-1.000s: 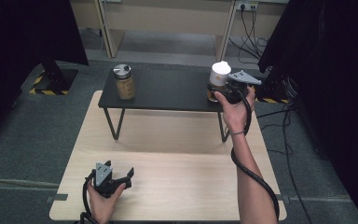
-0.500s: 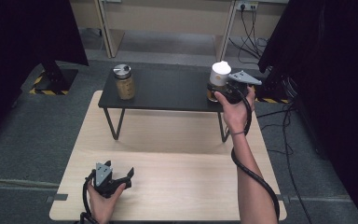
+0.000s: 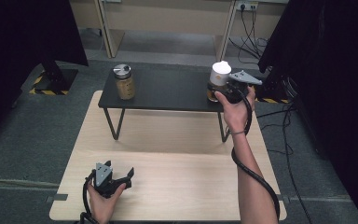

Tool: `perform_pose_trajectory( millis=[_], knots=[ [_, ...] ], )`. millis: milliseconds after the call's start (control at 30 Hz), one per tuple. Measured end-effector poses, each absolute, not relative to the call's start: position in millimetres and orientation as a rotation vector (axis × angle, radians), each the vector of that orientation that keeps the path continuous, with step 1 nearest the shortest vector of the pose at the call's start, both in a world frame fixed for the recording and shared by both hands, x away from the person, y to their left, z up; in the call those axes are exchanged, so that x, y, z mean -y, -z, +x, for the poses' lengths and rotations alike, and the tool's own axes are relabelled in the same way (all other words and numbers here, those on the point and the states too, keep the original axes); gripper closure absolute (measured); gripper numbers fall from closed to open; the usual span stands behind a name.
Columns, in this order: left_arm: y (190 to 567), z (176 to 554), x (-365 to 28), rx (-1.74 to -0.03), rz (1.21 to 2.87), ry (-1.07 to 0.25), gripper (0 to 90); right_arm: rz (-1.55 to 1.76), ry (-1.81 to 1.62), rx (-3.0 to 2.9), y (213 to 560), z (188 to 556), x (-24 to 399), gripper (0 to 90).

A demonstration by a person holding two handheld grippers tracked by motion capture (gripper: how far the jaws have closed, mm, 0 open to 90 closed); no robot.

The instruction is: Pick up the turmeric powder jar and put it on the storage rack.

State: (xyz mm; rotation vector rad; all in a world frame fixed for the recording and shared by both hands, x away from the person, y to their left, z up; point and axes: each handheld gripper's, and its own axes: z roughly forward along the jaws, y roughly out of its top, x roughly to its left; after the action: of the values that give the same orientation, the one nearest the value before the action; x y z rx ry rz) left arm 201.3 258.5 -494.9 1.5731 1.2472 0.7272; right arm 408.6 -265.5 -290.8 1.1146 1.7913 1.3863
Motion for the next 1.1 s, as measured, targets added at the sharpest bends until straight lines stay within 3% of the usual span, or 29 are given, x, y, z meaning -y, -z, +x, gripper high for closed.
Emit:
perform_pose_trajectory(
  millis=[1100],
  knots=[
    [495.4,200.9,-258.7,-1.249,1.567,-0.726,1.1,1.129,-1.402,-1.78,292.2,409.6,266.4,30.5]
  ],
)
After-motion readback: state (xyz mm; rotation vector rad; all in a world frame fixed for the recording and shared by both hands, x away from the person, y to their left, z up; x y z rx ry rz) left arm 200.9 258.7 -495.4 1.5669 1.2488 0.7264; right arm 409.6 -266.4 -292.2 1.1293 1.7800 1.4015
